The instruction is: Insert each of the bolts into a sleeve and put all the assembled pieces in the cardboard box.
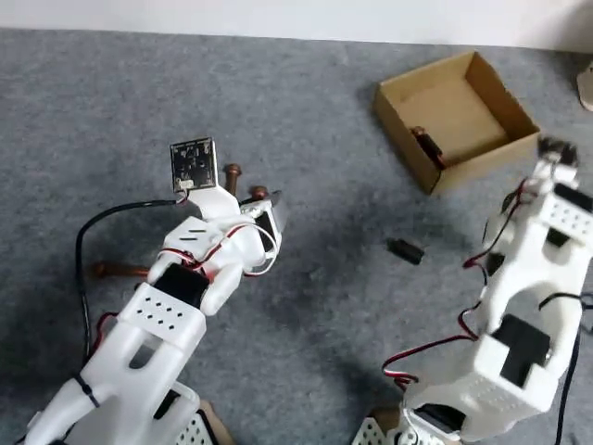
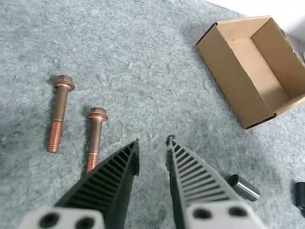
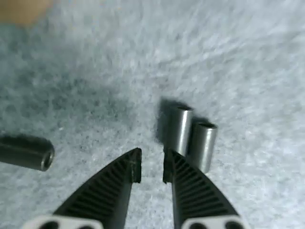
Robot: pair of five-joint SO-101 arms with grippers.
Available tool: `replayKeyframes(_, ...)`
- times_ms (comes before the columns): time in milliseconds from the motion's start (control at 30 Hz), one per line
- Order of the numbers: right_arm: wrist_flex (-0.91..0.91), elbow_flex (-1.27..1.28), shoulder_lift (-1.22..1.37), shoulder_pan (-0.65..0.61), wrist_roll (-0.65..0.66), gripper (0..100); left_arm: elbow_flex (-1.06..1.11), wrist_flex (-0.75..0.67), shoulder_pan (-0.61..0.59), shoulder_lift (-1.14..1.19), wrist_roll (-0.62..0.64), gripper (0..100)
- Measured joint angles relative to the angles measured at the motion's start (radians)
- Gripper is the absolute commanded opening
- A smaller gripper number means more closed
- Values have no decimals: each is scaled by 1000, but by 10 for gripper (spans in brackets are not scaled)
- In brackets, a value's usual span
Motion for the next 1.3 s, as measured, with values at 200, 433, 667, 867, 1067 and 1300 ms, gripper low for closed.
replayKeyframes(200,-98,57,-3,43,0,70,0,0,0,0,0,109)
replayKeyframes(433,-110,61,-3,68,38,121,0,0,0,0,0,109)
replayKeyframes(667,-207,132,-2,64,40,121,0,0,0,0,0,109)
replayKeyframes(867,-250,127,94,69,40,121,0,0,0,0,0,109)
replayKeyframes(1067,-273,114,164,69,40,120,0,0,0,0,0,108)
replayKeyframes(1300,-281,114,166,40,41,120,0,34,-51,0,0,108)
